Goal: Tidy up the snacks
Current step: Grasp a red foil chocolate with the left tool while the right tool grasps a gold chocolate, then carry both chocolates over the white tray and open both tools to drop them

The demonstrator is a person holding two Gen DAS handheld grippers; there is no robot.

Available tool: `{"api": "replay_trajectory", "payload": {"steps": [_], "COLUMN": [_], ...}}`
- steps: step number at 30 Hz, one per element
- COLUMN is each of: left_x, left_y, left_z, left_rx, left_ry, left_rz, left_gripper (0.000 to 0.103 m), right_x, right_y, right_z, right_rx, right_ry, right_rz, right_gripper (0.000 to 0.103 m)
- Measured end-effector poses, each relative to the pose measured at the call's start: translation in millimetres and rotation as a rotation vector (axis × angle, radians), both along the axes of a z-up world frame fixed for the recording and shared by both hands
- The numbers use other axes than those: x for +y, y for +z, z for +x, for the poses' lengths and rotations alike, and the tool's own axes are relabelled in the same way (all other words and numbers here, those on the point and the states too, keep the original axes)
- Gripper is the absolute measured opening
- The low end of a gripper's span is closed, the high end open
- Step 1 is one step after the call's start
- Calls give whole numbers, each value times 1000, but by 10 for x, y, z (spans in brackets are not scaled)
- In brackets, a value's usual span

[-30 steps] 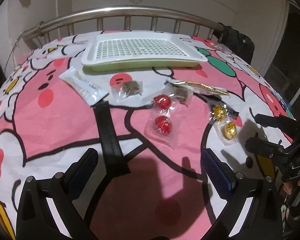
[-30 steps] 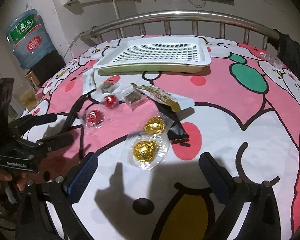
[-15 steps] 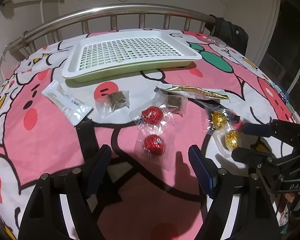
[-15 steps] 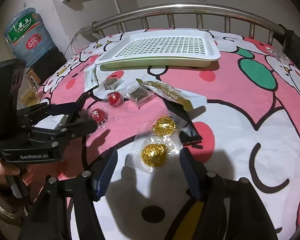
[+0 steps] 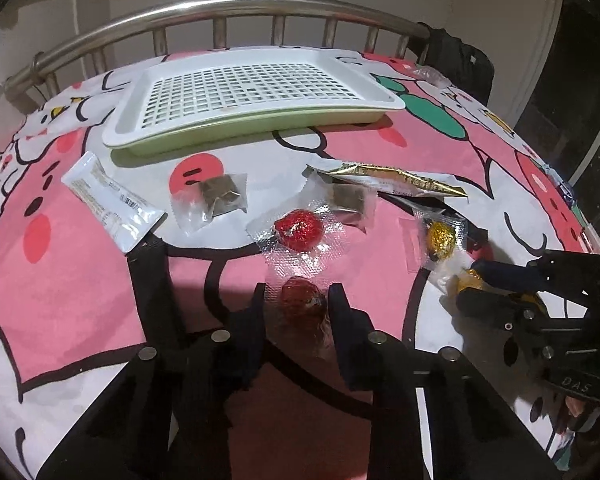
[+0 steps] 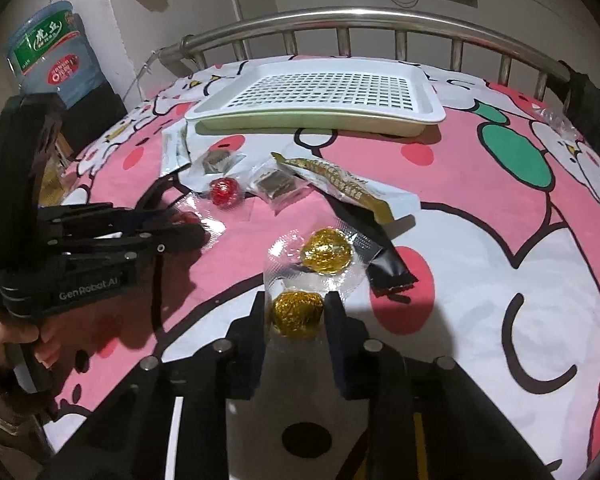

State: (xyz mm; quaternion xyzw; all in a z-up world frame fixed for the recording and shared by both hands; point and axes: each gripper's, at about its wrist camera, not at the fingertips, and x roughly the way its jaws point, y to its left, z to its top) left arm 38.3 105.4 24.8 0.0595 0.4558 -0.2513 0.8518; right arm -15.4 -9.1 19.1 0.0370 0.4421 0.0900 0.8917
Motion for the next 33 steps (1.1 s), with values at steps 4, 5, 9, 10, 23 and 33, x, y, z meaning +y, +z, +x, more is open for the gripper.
{"api": "replay_trajectory", "payload": {"steps": [4,5,9,10,23,33], "left_x": [42,44,34,35,52,166], "left_y": [63,104,231,261,706,1128], "left_z": [-41,-78,-153,-164,-108,214], "left_rx": [-1,-15,-51,-58,-145,-219], "left_ry": [2,-2,-14,-16,1,54], "left_rz": [-28,-32,-44,-49,-113,-170], "left_gripper": [21,21,21,21,21,21], "right_x": [12,14,43,46,27,-2], "right_y": [61,91,219,251,788,1079], "right_z": [-28,-31,-24,-22,165,490], "right_rx": [-21,-30,-63,-71,-206,-260], "right_ry": [7,9,16,18,25,26], "right_rz": [15,19,17,17,43,73], "right_gripper": [29,29,29,29,29,29]}}
